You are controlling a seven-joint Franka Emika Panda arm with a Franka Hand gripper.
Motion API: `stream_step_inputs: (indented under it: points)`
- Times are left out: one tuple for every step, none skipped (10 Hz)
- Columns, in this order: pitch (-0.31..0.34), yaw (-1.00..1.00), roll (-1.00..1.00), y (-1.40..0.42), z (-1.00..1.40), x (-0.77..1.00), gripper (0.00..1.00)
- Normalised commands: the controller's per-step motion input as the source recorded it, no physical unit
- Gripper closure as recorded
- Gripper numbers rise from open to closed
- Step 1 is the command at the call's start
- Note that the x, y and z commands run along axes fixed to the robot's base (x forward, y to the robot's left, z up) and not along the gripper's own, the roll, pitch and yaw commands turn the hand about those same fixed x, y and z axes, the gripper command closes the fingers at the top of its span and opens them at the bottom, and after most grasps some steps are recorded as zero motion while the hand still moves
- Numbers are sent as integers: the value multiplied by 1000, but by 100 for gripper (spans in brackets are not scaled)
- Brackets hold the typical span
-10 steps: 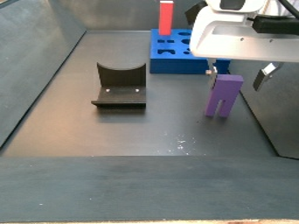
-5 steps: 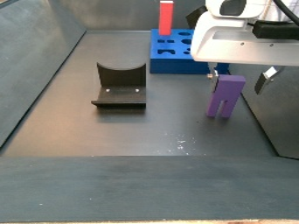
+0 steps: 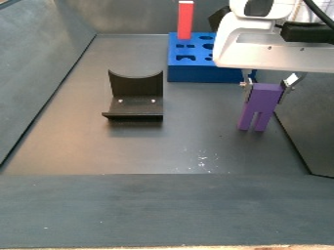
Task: Pick up the double-square object. Move to above the board. Insert the double-square object.
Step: Pick up the double-square object, then move to above the board.
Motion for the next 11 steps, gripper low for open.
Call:
stream_step_inputs:
  points:
    - [0,0,0,0,0,0,100]
    - [0,0,0,0,0,0,100]
    - [0,0,0,0,0,0,100]
    - [0,0,0,0,0,0,100]
    - [0,0,0,0,0,0,100]
    - [0,0,0,0,0,0,100]
    - [-131,68,-71,35,1000,139,100]
    - [-183,75,-24,96,1000,101,100]
    - [-149,69,-23,96,1000,88,100]
    - [-65,37,-15,87,1000,71,100]
    - [-35,24,-7,85,1000,66,100]
